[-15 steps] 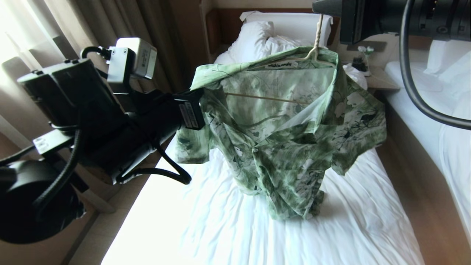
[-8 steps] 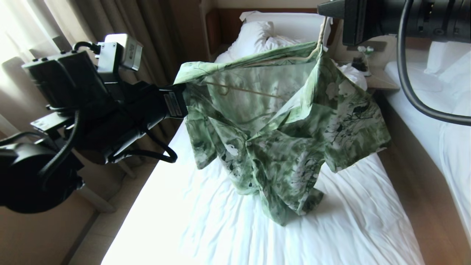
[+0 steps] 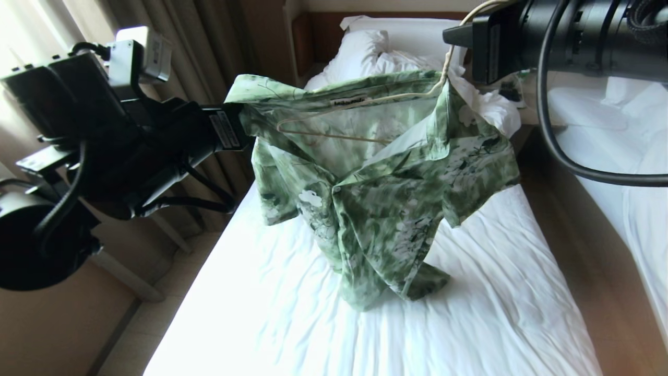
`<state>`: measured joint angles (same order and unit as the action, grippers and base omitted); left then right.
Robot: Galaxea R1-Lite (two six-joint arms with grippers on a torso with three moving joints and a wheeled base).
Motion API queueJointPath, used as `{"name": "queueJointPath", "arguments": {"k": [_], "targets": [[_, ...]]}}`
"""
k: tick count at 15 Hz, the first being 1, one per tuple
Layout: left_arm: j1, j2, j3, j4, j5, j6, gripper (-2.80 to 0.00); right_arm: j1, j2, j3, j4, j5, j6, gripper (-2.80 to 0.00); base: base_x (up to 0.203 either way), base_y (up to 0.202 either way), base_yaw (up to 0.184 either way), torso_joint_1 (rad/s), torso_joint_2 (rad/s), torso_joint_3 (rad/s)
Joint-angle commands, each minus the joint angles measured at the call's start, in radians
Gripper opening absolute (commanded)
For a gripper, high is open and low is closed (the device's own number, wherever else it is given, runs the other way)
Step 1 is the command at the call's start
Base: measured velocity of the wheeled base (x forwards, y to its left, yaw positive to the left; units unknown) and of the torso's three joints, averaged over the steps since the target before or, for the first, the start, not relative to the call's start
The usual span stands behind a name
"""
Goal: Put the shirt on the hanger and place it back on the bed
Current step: Take the clothes hanger out of the clothes
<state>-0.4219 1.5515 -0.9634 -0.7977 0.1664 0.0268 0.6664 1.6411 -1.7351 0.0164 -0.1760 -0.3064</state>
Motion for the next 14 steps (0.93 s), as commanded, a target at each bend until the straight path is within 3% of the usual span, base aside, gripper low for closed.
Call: {"name": "queueJointPath", "arguments": {"k": [1,6,9,14], "targets": [[-0.005,0.005,0.002,-0.006,0.001,-0.001,-2.80,0.005,0.011,0.000,0.000,0.000,-0.002,-2.80,0.000,0.000,0.000,0.000,0.00,0.000],[-0.056,0.066,0.049,-0.022,-0.045,-0.020,-2.80,0.024,0.020,0.007,0.000,0.001,-0.002,-2.80,0.000,0.000,0.000,0.000,0.00,0.000],[-0.054,0.123,0.048,-0.097,-0.042,-0.016,-2.80,0.051,0.020,0.029,0.000,0.000,-0.004,-2.80,0.000,0.000,0.000,0.000,0.00,0.000],[0.028,0.162,0.036,-0.111,-0.049,-0.012,-2.80,0.038,0.014,0.040,-0.004,-0.002,-0.002,-2.80,0.000,0.000,0.000,0.000,0.00,0.000]]}}
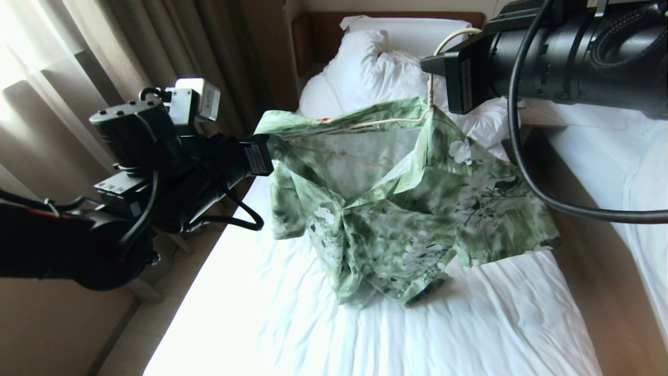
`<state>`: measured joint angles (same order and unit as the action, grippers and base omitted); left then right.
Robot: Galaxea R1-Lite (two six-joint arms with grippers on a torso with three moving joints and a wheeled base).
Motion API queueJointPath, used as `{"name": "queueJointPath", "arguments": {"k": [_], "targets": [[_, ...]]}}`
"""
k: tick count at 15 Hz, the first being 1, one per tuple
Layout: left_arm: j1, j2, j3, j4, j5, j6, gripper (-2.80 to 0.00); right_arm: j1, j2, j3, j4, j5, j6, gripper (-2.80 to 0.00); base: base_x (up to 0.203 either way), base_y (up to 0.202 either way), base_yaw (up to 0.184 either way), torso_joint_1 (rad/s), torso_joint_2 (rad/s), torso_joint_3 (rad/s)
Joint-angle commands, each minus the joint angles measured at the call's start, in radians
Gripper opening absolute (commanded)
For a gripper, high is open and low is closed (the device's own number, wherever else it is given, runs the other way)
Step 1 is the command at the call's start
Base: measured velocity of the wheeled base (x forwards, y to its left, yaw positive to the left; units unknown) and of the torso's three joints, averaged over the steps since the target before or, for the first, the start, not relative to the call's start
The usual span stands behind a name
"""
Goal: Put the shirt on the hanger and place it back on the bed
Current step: Take the clothes hanger out of the clothes
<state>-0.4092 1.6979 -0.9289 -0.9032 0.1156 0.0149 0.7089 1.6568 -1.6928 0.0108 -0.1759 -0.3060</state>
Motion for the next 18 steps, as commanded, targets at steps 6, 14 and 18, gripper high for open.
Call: {"name": "queueJointPath", "arguments": {"k": [6,14,18], "targets": [[0.044,0.039,-0.039,-0.015,0.000,0.004,-2.80,-0.009,-0.011,0.008,-0.025,0.001,-0.001,-2.80,0.000,0.000,0.000,0.000,0.00,0.000],[0.041,0.042,-0.024,-0.016,-0.004,0.006,0.00,-0.011,-0.005,0.007,-0.028,0.000,-0.001,-2.80,0.000,0.000,0.000,0.000,0.00,0.000],[0.027,0.026,0.028,-0.003,-0.080,0.008,0.00,-0.014,0.000,0.007,-0.029,0.000,0.001,-2.80,0.000,0.000,0.000,0.000,0.00,0.000]]}}
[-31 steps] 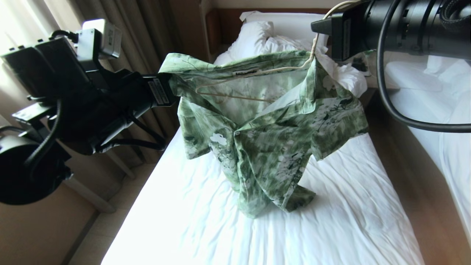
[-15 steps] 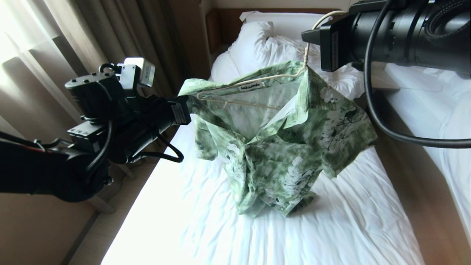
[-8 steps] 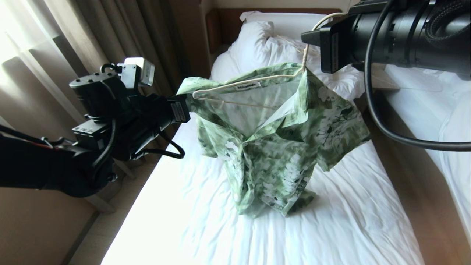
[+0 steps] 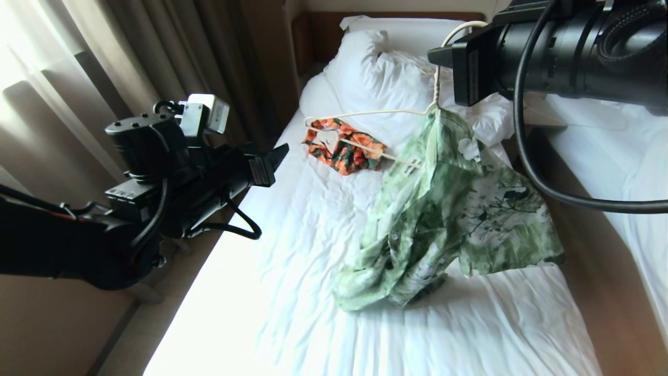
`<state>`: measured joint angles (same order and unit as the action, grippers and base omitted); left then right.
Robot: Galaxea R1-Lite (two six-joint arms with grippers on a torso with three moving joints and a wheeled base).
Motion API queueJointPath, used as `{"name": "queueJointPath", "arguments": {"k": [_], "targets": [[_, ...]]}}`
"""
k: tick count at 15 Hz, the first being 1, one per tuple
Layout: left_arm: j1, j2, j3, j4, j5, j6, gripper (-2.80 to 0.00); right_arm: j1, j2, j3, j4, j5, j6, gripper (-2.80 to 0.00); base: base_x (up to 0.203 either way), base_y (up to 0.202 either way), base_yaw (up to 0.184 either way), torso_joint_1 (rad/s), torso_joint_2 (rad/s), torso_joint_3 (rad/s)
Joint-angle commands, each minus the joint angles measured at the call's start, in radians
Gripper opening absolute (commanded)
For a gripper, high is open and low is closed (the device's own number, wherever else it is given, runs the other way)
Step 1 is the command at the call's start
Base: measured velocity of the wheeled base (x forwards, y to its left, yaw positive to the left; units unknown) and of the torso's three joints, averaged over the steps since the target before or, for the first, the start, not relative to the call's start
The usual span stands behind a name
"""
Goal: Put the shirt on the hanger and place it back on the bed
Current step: Take the clothes hanger out of the clothes, then place the hanger on the bed
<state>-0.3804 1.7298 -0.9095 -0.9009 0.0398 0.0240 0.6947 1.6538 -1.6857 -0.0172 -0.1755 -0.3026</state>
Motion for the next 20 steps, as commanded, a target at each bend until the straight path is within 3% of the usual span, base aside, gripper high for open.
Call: {"name": "queueJointPath", "arguments": {"k": [1,3,4,8,11,14,16,18,20], "targets": [[0.000,-0.001,0.009,-0.006,-0.004,0.001,0.00,0.000,0.008,0.000,-0.001,-0.001,-0.001,-2.80,0.000,0.000,0.000,0.000,0.00,0.000],[0.002,0.001,0.008,-0.006,-0.004,0.001,0.00,0.000,0.017,0.000,-0.001,-0.001,-0.001,-2.80,0.000,0.000,0.000,0.000,0.00,0.000],[0.003,0.001,0.008,-0.007,-0.004,0.001,-2.80,-0.001,0.025,-0.002,-0.001,-0.001,-0.001,-2.80,0.000,0.000,0.000,0.000,0.00,0.000],[0.033,0.021,-0.007,-0.006,-0.006,0.001,-2.80,-0.008,0.085,-0.001,-0.032,-0.001,0.006,-2.80,0.000,0.000,0.000,0.000,0.00,0.000],[0.058,0.022,-0.022,-0.006,-0.006,0.001,-2.80,-0.018,0.169,0.004,-0.199,-0.012,0.058,-2.80,0.000,0.000,0.000,0.000,0.00,0.000],[0.058,0.018,-0.028,-0.006,-0.006,0.002,-2.80,-0.012,0.234,0.030,-0.460,-0.107,0.115,-2.80,0.000,0.000,0.000,0.000,0.00,0.000],[0.063,0.014,-0.028,-0.006,-0.006,0.002,-2.80,-0.011,0.277,0.040,-0.564,-0.196,0.120,-2.80,0.000,0.000,0.000,0.000,0.00,0.000],[0.064,0.014,-0.032,-0.006,-0.006,0.002,-2.80,-0.028,0.290,0.086,-0.567,-0.216,0.121,-2.80,0.000,0.000,0.000,0.000,0.00,0.000],[0.064,0.011,-0.032,-0.006,-0.004,0.015,-2.80,-0.059,0.289,0.158,-0.483,-0.215,0.117,-2.80,0.000,0.000,0.000,0.000,0.00,0.000]]}}
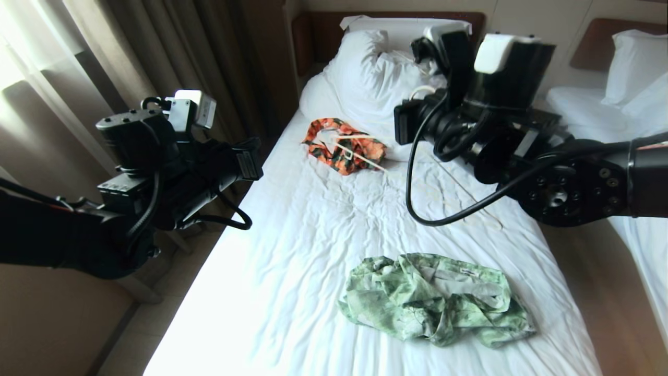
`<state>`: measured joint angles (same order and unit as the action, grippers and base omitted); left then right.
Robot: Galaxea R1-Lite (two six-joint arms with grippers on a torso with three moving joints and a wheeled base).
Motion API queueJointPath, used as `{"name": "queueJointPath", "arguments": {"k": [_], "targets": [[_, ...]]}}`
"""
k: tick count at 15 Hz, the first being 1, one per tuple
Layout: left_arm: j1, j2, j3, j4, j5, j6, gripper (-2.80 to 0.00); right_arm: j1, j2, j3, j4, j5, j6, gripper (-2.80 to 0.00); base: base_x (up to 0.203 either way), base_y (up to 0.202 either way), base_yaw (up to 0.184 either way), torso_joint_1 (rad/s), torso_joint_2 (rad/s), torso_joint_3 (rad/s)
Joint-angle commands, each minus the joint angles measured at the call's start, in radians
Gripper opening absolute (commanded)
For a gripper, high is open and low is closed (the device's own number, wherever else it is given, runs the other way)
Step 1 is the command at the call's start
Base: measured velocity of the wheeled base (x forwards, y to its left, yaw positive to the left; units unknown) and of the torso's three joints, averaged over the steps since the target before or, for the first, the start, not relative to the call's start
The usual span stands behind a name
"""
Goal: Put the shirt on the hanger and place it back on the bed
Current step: Place the hanger on the bed
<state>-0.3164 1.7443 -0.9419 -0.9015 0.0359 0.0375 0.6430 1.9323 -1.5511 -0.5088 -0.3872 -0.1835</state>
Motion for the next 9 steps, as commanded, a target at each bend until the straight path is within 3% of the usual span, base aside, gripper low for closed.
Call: {"name": "queueJointPath", "arguments": {"k": [1,5,9], "targets": [[0.002,-0.003,0.002,-0.007,0.003,0.017,-2.80,-0.032,0.004,0.071,0.050,0.002,-0.001,-2.80,0.000,0.000,0.000,0.000,0.00,0.000],[0.001,-0.012,0.003,-0.008,0.004,0.024,-2.80,-0.119,0.000,0.284,0.092,0.054,0.044,-2.80,0.000,0.000,0.000,0.000,0.00,0.000],[0.007,-0.021,0.005,-0.012,0.006,0.024,-2.80,-0.147,-0.008,0.401,0.250,0.186,0.233,-2.80,0.000,0.000,0.000,0.000,0.00,0.000]]}}
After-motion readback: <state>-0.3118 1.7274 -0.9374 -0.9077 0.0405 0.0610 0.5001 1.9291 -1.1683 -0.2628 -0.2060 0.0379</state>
